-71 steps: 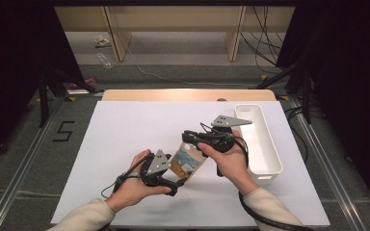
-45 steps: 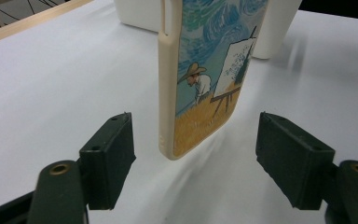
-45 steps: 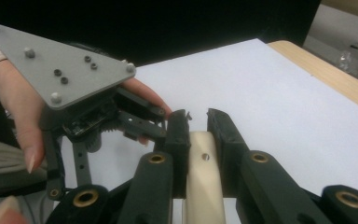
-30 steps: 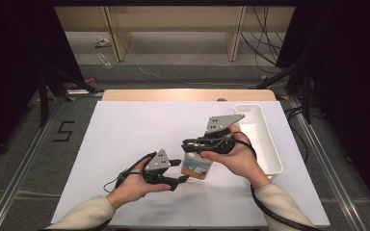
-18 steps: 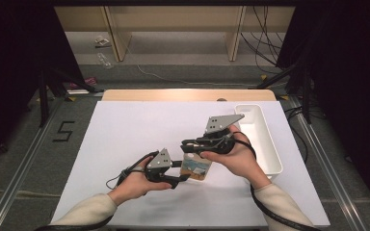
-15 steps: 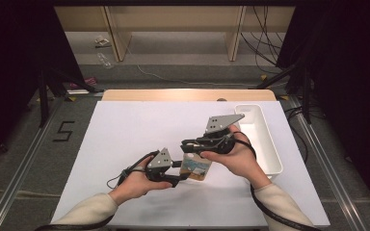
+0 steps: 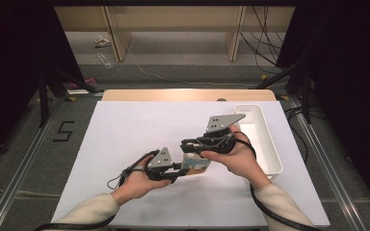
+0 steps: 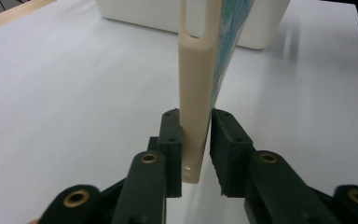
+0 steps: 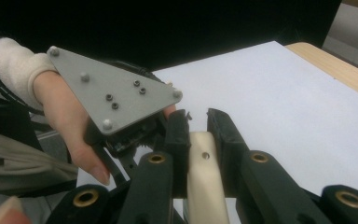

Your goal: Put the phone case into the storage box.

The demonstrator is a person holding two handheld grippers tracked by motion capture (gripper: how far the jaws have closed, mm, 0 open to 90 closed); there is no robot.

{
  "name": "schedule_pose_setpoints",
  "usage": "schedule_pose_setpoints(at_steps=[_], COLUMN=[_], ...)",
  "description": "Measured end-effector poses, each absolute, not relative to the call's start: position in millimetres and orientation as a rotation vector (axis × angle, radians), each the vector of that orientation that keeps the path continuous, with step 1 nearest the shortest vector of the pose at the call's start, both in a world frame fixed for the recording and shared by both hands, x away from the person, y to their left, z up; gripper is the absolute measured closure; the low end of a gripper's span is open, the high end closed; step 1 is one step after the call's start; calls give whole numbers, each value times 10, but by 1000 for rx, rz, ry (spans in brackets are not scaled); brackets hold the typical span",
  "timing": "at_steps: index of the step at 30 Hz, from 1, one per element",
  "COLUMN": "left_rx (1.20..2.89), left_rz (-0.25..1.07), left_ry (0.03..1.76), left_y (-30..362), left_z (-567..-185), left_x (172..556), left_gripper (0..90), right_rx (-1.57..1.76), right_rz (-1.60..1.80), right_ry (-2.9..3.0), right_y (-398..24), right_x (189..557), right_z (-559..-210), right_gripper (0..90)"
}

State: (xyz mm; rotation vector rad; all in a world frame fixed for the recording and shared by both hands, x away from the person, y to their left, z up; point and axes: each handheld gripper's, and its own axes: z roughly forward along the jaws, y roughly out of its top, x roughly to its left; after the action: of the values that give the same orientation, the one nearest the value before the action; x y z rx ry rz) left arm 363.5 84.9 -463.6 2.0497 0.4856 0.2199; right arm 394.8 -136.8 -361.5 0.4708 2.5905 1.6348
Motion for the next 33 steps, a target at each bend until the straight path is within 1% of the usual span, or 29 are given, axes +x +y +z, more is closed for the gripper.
schedule_pose_setpoints(at_steps=[4, 17, 21, 23, 25, 27, 29, 32, 33], left_rx=[2057, 2056, 2051, 2049, 2049, 2045, 2045, 2046, 2045], left_rz=[210, 197, 197, 198, 201, 203, 205, 213, 213], left_ry=[491, 478, 468, 466, 462, 462, 471, 492, 501], left_y=[853, 858, 862, 863, 866, 867, 870, 886, 892], left_z=[-4627, -4630, -4620, -4618, -4616, -4611, -4607, -4614, -4615], left_x=[3636, 3643, 3643, 3643, 3643, 3643, 3644, 3660, 3666], left_gripper=[792, 795, 796, 796, 797, 796, 797, 796, 797], right_rx=[475, 452, 432, 425, 424, 440, 472, 511, 521], right_rz=[1645, 1649, 1649, 1648, 1646, 1650, 1663, 1701, 1710], right_ry=[2591, 2595, 2582, 2576, 2567, 2535, 2492, 2434, 2421], right_y=[-1370, -1370, -1382, -1387, -1388, -1388, -1388, -1401, -1403], right_x=[3948, 3954, 3957, 3959, 3961, 3967, 3975, 3986, 3988], right_z=[-3619, -3628, -3619, -3615, -3616, -3623, -3634, -3644, -3644], right_gripper=[798, 788, 772, 740, 666, 523, 402, 250, 217])
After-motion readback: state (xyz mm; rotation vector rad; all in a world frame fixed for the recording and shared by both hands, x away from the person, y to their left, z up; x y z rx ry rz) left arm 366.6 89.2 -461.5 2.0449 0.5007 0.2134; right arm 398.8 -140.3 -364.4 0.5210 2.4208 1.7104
